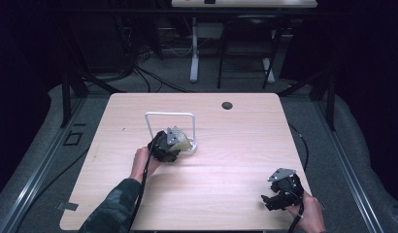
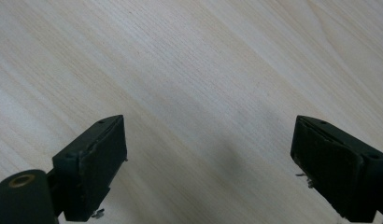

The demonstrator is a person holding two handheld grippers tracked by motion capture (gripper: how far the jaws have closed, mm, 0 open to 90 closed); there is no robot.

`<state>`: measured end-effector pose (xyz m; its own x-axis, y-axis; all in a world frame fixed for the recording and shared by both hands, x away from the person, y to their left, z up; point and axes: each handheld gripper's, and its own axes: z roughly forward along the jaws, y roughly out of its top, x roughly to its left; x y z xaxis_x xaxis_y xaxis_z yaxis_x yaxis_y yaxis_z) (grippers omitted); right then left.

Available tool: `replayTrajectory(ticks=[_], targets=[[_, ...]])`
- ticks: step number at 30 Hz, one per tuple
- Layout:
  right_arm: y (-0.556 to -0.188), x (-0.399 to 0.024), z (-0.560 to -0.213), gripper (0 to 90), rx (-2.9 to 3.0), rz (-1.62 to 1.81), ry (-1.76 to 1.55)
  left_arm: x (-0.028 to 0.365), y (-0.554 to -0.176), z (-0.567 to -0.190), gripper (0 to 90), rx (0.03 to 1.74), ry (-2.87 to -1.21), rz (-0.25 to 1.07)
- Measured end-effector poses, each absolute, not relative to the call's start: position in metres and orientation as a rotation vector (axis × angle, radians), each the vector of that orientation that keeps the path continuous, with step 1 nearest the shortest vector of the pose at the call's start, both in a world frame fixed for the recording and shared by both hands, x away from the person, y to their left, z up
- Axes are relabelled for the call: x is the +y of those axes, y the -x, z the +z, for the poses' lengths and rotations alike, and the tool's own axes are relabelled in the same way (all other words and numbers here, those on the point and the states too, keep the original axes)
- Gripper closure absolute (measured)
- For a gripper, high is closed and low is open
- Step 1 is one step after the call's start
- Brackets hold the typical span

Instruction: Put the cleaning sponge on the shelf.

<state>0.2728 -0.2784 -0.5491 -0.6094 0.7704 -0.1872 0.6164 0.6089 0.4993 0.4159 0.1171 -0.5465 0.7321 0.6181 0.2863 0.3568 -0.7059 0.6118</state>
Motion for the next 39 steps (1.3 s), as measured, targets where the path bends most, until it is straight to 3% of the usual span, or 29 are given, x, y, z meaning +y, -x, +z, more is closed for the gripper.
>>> replayTrajectory(ticks=[11,39], targets=[[-0.273,-0.278,-0.549,10.1,2.455,0.552,-1.112,0.114,-0.417,-0.553,26.4,0.783,-2.406,0.645],[-0.273,-0.279,-0.549,10.1,2.451,0.559,-1.115,0.117,-0.406,-0.534,15.1,0.782,-2.347,0.595]])
